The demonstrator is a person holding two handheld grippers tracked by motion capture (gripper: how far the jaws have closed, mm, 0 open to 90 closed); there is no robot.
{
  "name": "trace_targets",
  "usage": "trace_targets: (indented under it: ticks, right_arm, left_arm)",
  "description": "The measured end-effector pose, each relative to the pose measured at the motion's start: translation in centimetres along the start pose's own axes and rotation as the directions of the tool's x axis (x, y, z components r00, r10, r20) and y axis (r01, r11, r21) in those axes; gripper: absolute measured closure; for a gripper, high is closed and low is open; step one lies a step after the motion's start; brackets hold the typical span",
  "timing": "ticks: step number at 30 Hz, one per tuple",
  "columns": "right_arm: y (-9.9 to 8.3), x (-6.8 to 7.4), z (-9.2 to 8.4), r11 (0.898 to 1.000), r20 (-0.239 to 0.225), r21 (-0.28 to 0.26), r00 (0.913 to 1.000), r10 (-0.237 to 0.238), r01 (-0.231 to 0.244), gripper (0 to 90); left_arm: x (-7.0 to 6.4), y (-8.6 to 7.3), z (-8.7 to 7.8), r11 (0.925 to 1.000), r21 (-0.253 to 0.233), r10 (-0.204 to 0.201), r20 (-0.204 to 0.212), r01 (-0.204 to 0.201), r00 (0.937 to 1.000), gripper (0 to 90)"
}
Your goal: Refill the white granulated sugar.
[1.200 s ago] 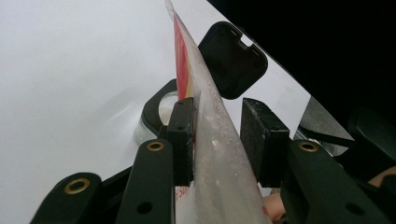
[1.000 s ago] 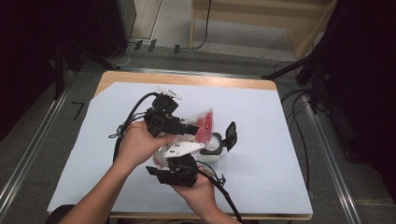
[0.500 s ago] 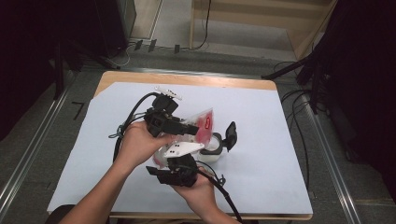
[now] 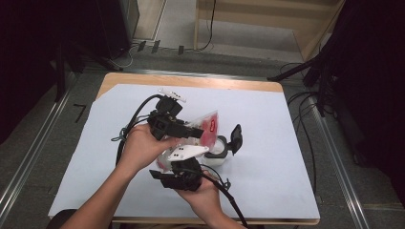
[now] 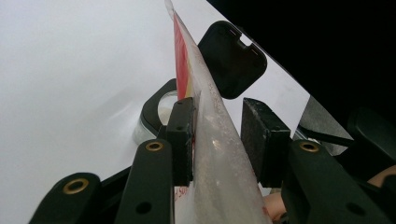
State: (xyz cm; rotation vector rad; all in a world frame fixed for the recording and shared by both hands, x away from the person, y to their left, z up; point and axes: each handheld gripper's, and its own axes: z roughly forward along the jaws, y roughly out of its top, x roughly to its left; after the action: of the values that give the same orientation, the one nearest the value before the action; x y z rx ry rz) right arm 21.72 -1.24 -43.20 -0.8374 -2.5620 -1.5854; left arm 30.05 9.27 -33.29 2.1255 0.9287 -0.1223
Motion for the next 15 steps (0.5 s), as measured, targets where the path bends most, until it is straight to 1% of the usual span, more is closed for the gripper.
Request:
trace_targets:
  ticks: [15]
  right_arm:
    - [0.01,-0.02,-0.02,1.0,0.003,-0.002,1.0,-0.002,0.002,63.0]
  left_arm:
    - [-0.01,0.02,0.02,1.0,0.0,-0.001,0.0,0.001,1.0,65.6]
